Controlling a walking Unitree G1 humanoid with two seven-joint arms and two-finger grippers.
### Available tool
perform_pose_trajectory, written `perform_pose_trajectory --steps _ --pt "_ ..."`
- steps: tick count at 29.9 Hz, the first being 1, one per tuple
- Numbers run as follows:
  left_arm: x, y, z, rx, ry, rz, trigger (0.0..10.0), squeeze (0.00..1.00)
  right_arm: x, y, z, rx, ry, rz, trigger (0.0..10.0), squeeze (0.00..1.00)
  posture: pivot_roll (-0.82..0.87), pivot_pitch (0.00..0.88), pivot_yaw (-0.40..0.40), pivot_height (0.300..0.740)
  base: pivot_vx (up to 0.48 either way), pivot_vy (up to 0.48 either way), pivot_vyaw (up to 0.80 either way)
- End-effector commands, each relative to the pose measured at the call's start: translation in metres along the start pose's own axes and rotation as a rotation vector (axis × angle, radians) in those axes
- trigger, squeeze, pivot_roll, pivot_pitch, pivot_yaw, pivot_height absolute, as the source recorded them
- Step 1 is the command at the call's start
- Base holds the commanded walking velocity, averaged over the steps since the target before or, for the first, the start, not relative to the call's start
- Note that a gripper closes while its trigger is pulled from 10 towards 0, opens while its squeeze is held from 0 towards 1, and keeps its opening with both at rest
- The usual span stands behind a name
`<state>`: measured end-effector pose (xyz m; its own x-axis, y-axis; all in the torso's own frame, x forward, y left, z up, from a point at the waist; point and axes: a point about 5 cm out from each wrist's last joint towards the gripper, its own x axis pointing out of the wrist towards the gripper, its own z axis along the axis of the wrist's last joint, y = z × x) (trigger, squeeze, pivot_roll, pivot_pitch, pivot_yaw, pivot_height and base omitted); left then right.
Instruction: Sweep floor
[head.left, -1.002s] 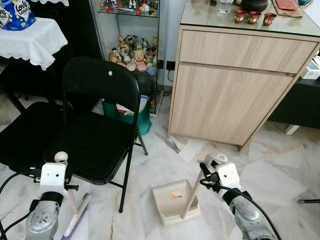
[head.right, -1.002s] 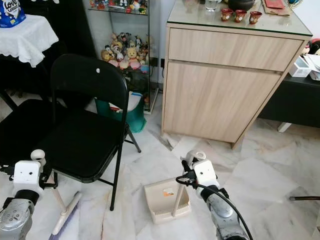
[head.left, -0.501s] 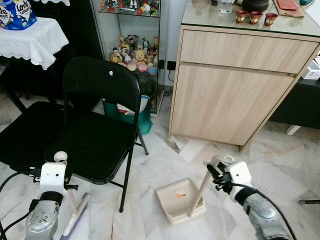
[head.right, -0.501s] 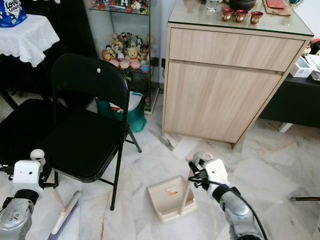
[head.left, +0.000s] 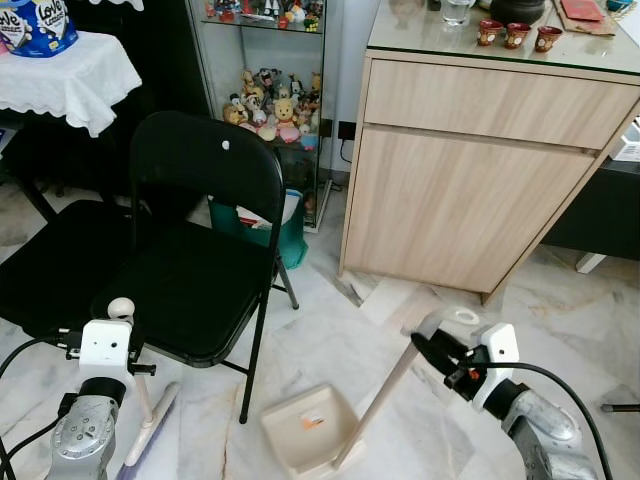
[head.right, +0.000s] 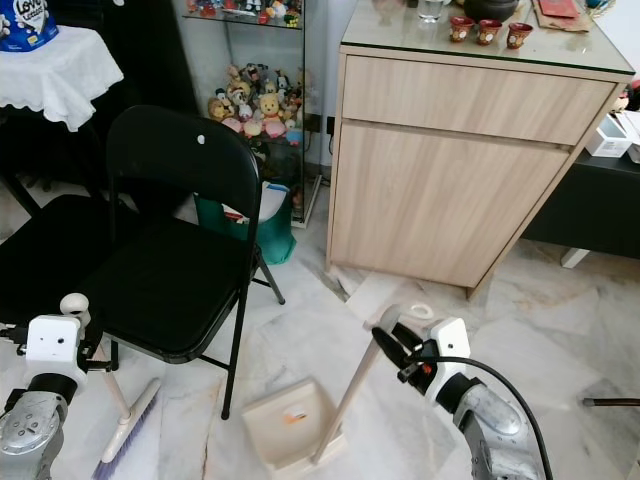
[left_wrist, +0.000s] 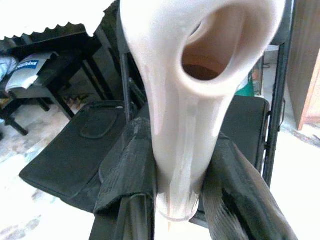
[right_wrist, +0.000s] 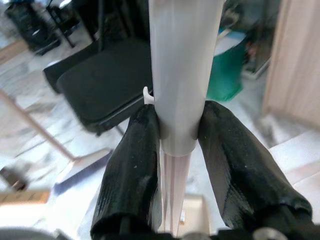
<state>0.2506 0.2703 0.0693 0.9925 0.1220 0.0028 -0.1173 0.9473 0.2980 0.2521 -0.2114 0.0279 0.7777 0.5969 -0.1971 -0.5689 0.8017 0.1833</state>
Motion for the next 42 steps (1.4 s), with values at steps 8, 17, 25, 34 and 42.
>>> perform_pose_trajectory --steps 8,17,25,34,42 --pt "0.001 0.006 0.001 0.030 -0.007 0.006 10.0 0.00 -0.002 -0.006 0.006 -0.101 0.048 -0.035 0.0 0.00 0.00 0.103 0.007 0.740 0.000 0.000 0.00" --pt "0.001 0.006 0.001 0.029 -0.007 0.008 10.0 0.00 -0.005 0.000 0.010 -0.113 0.081 0.060 0.0 0.00 -0.01 0.107 0.006 0.740 0.000 0.000 0.00" --pt "0.001 0.005 0.001 0.025 -0.007 0.005 10.0 0.00 -0.003 -0.011 0.014 -0.204 0.114 -0.051 10.0 0.00 -0.01 0.109 0.007 0.740 0.000 0.000 0.00" --pt "0.000 0.005 0.001 0.025 -0.006 0.004 10.0 0.00 0.003 -0.015 0.014 -0.246 0.117 -0.151 10.0 1.00 -0.01 0.110 0.007 0.740 0.000 0.000 0.00" --pt "0.000 0.005 0.000 0.025 -0.003 0.002 10.0 0.00 0.006 -0.011 0.008 -0.274 0.152 -0.134 10.0 1.00 -0.01 0.110 0.006 0.740 0.000 0.000 0.00"
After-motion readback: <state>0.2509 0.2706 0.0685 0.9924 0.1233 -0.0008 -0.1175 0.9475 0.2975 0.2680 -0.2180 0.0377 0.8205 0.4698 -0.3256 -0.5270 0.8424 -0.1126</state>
